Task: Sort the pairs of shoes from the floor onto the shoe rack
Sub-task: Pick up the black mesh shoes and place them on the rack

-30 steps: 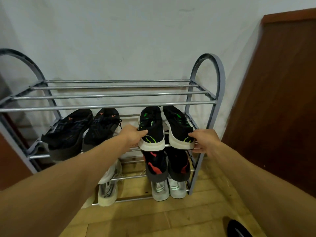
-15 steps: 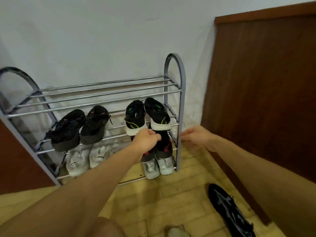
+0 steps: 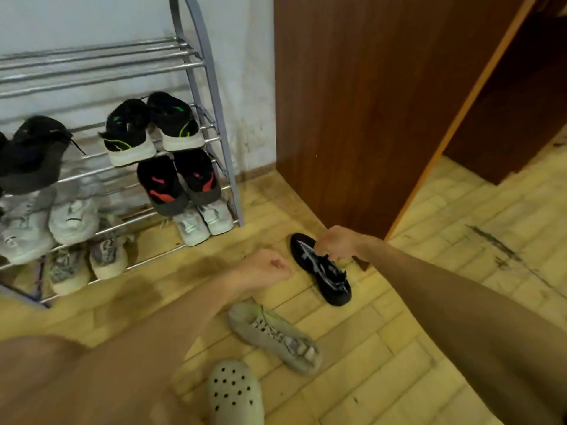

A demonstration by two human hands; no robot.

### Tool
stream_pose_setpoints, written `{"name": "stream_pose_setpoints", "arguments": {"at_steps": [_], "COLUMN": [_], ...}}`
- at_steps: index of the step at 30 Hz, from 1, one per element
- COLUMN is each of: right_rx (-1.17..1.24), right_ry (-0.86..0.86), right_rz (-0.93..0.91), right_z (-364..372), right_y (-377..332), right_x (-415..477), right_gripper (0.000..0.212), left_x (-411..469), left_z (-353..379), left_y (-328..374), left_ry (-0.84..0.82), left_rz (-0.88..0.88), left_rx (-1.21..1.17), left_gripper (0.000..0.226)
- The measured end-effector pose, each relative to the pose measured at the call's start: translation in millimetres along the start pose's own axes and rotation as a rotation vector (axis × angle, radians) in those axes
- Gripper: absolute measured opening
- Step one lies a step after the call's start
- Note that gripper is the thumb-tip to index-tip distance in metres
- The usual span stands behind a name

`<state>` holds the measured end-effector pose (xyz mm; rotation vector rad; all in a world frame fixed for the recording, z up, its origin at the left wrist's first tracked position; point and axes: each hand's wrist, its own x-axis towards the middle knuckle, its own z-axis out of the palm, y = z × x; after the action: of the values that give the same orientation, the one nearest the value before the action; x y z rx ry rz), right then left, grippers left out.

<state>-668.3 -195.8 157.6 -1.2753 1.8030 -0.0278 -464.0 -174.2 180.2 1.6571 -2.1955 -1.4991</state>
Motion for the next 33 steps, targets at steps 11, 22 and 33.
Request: {"name": "stream_pose_setpoints", "arguments": {"at_steps": [11, 22, 33], "right_rx": [0.031, 0.254, 0.702], "right_ry": [0.135, 0.258, -0.174], "right_rz": [0.312, 0.429, 0.402], "right_z": [64, 109, 120], "right_y": [108, 124, 91], "right_x": [64, 127, 113], "right_gripper": [0.049, 0.071, 0.030], "left_x": [42, 67, 58], "left_z": [31, 22, 18], "left_y": [-32, -100, -75], "left_ry": [-0.126, -0.130, -0.131], "left_rz": [-0.010, -0.207, -0.148], "left_rx": [-0.023, 0.071, 0.056], "left_gripper": [0.014, 0.022, 0.023]}}
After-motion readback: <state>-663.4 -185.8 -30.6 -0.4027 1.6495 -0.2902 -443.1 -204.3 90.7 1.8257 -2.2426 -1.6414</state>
